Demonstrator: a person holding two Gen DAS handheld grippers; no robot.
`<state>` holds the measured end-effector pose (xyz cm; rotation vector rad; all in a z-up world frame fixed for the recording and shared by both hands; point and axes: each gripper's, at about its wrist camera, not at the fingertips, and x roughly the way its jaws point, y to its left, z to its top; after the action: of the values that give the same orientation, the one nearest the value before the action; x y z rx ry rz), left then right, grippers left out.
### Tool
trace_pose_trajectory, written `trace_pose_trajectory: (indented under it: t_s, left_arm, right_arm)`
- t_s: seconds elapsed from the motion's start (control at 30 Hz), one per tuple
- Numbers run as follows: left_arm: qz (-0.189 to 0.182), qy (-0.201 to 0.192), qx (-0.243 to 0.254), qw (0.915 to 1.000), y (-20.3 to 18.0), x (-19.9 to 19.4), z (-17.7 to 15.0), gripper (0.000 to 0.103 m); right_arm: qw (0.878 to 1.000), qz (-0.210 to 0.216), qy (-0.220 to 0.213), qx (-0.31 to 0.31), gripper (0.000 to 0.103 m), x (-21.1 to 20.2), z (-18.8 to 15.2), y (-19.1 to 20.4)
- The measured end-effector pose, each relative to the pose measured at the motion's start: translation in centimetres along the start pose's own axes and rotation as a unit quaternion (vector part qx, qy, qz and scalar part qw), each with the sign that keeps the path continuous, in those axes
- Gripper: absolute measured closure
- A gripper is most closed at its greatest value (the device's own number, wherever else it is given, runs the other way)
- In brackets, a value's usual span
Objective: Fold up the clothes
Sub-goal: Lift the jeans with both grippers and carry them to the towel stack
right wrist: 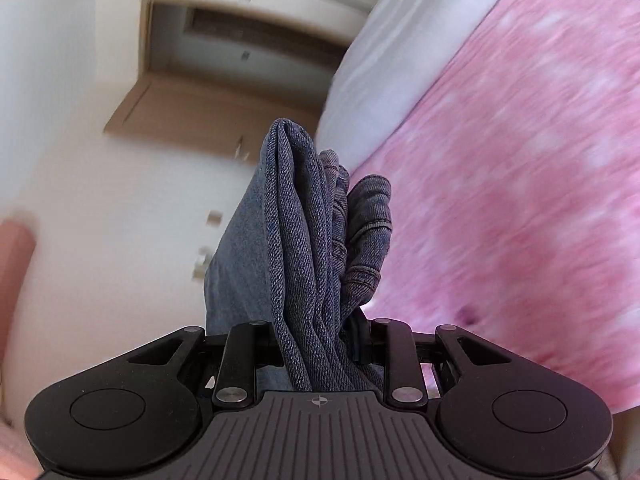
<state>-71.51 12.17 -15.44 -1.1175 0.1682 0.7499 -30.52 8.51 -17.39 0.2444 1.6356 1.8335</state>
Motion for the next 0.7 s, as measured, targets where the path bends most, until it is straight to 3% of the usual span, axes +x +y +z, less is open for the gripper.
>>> trace_pose_trajectory:
  t_s: [0.13,0.3,0.47,0.7]
  left_arm:
    - [0.015,-0.051,-0.022,0.9983,3.0,-6.8,1.5,0.066]
    - [0.031,-0.104,-0.047,0.993,6.1,-12.0,2.7,0.066]
    - [0.044,-0.149,-0.056,0.9862,7.4,-14.8,3.2,0.066]
    - [0.049,-0.186,-0.068,0.9789,7.8,-14.8,4.3,0.066]
  right_arm:
    - [0.998,0.009,0.045,-0.036,0.077,5.1,-1.9,4.7]
    - [0.993,0.014,0.092,-0.067,0.077,10.1,-2.7,7.8]
    - [0.987,0.035,0.128,-0.093,0.077,14.0,-3.5,9.8]
    - [0.98,0.041,0.154,-0.116,0.077,16.9,-1.6,10.9]
